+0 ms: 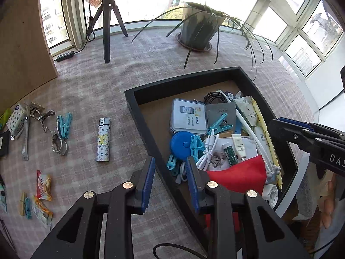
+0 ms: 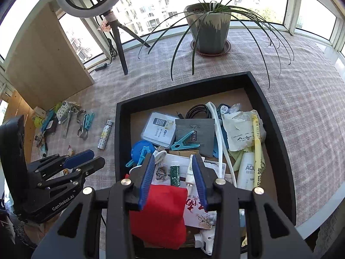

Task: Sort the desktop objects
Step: 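Grasp the patterned lighter with the right tool while the left grasps the coffee-mate sachet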

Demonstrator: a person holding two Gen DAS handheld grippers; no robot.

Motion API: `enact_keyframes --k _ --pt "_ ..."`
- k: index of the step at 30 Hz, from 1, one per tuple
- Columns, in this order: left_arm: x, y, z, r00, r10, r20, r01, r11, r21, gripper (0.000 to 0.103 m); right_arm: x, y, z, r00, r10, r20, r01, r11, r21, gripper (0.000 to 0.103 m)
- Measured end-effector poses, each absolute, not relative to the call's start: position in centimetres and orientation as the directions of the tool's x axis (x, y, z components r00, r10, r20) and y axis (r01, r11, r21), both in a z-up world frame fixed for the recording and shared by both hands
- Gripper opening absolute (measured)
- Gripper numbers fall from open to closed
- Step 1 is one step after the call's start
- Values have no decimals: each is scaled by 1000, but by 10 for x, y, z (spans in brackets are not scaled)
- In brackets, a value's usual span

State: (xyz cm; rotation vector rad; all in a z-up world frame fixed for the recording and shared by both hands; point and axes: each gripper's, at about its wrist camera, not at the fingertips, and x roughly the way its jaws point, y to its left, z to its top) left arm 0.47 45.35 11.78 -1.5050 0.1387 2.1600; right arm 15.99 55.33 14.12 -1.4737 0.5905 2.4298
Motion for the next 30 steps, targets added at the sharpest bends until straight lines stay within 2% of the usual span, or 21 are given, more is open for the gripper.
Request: enact_keyframes --k 4,7,11,15,22,30 --pt "-6 411 112 -280 295 -914 -387 -906 -173 29 136 529 142 -472 -56 -880 -358 -900 249 36" --pt "-15 376 108 -297 254 -921 -329 -932 -151 33 116 505 142 -467 -76 -881 -315 -917 246 36" --pt "-29 332 98 -302 194 -934 -259 -959 -115 34 87 473 136 -454 -117 -883 -264 -929 259 44" --pt "-38 297 85 -287 156 -945 -206 -974 -98 36 56 444 123 -421 -158 -893 -231 -933 275 44" --pt "-48 263 59 -238 119 -964 -162 -983 -81 58 7 408 84 -330 -177 -927 -245 -933 265 45" --pt "-58 254 33 -183 108 -977 -165 -983 -78 58 -23 395 43 -248 -165 -955 -279 -932 233 45"
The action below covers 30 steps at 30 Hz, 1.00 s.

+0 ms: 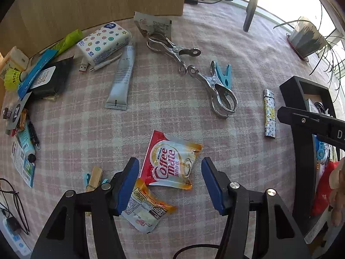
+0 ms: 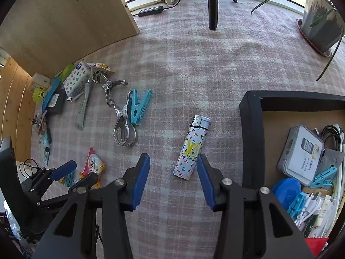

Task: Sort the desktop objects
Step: 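Grasp the patterned lighter with the right tool while the left grasps the coffee-mate sachet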

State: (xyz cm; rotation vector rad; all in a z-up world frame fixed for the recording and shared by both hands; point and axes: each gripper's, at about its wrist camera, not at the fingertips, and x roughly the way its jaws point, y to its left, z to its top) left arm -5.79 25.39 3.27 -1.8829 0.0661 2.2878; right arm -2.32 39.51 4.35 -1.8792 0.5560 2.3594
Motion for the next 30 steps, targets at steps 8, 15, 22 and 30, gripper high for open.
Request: enact_keyframes --k 8,15,22,30 --pt "-61 261 15 -152 110 -982 -203 -976 -78 58 -39 395 18 -193 -133 -972 -318 -929 190 45" --pt "-62 261 12 -179 101 -979 -224 -973 -60 54 -43 396 8 -185 -97 -978 -324 -933 154 45" --pt "-67 249 15 -176 151 -973 -185 -976 -118 45 -44 390 10 -192 -60 -979 -282 -953 113 23" --pt "-66 238 27 -201 173 -964 -140 -979 -147 31 -44 388 12 -197 -91 -976 -271 -952 144 23"
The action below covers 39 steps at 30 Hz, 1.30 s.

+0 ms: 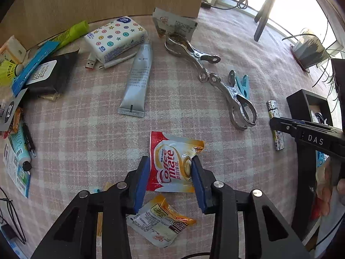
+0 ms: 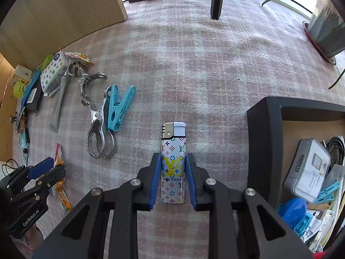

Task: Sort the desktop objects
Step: 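Grasp the patterned lighter with the right tool while the left grasps the coffee-mate sachet, then carry the lighter and sachet to the black tray and release both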

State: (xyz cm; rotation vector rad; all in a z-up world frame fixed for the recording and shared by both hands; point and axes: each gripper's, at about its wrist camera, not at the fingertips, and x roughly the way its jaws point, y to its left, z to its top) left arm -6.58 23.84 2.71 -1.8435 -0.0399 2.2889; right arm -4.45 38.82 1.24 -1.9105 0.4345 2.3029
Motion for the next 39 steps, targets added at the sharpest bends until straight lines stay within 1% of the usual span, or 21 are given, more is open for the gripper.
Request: enact_keyframes --k 1,2,3,5,11,17,26,27,39 --pt "-69 226 30 -203 169 -965 -140 -980 -142 21 -43 389 13 -199 -97 -975 -272 -950 150 23" --pt "-69 226 32 -205 166 -965 -137 -981 -140 17 -41 388 14 -202 -97 -975 -272 -950 151 23" --pt "-69 222 34 -211 166 -963 -133 -981 -140 14 -40 388 15 -204 -96 -974 -269 -951 150 23" --pt "-65 216 34 -224 155 -962 -121 -984 -131 13 -39 389 17 -210 -101 -973 -267 -951 157 23" --pt "-69 200 44 -240 161 -957 -91 -986 -143 11 -28 391 29 -241 -120 -963 -264 -947 184 23" --pt "-59 196 68 -273 176 -946 -107 -983 -152 11 -21 402 49 -279 -122 -953 -261 -945 198 23" --pt "-52 244 99 -317 221 -922 -176 -969 -172 11 15 420 78 -339 -117 -934 -285 -933 220 23" --pt "-50 252 103 -321 229 -919 -187 -967 -175 11 15 428 74 -343 -113 -933 -291 -931 220 23" --pt "-41 383 121 -319 313 -894 -364 -912 -189 11 96 530 100 -385 -37 -922 -425 -880 213 23"
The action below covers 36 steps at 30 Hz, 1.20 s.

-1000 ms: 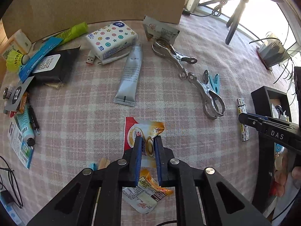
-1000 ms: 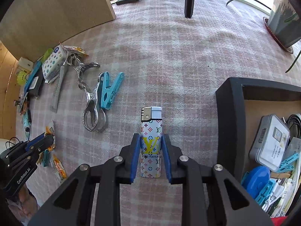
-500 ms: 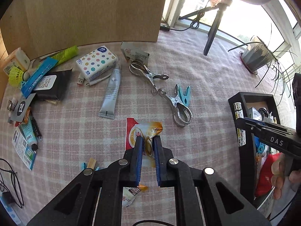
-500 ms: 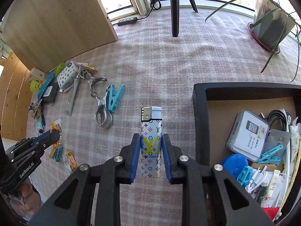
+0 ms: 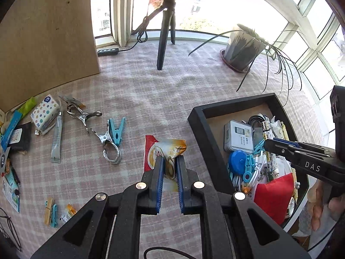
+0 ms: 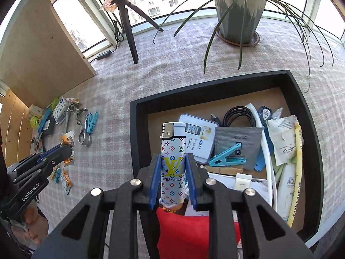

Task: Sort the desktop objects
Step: 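Carry the lighter and sachet to the black tray and release both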

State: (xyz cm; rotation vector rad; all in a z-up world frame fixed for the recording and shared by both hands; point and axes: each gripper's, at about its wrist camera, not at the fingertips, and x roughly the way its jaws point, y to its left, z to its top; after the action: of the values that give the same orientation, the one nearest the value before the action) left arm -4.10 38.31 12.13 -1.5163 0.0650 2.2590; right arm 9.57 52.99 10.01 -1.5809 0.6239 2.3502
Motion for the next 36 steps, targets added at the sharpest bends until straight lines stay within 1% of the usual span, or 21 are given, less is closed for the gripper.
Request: enact_keyframes --k 8,17,28,29,30,31,32,33,34,36 --pt "-27 462 127 -291 354 -889 -459 -867 -195 11 152 592 108 -385 21 -923 -516 -834 196 23" --pt "-9 528 133 -267 380 -885 -536 -822 -191 11 196 639 108 -374 54 -926 -580 -793 188 23" --pt "7 573 139 -265 396 -879 -597 -784 -173 12 217 656 112 -381 66 -922 -602 -775 193 23" --pt "8 575 141 -276 399 -874 -602 -781 -167 13 217 656 113 -382 62 -922 -601 -775 196 24" --pt "10 576 143 -285 395 -873 -605 -781 -156 18 217 656 113 -382 60 -922 -601 -774 198 25" --pt "11 576 144 -287 391 -875 -605 -782 -151 32 218 656 114 -382 64 -922 -604 -772 197 32" --pt "11 576 146 -286 395 -873 -603 -782 -156 42 218 655 116 -386 69 -920 -604 -773 196 40" --pt "11 574 147 -289 400 -869 -598 -785 -162 43 218 653 118 -389 74 -918 -602 -774 193 43" --pt "10 573 147 -286 402 -870 -596 -785 -167 41 217 652 119 -391 77 -917 -600 -777 191 46" --pt "10 570 147 -291 398 -870 -590 -790 -164 41 214 649 121 -393 74 -916 -593 -782 192 46"
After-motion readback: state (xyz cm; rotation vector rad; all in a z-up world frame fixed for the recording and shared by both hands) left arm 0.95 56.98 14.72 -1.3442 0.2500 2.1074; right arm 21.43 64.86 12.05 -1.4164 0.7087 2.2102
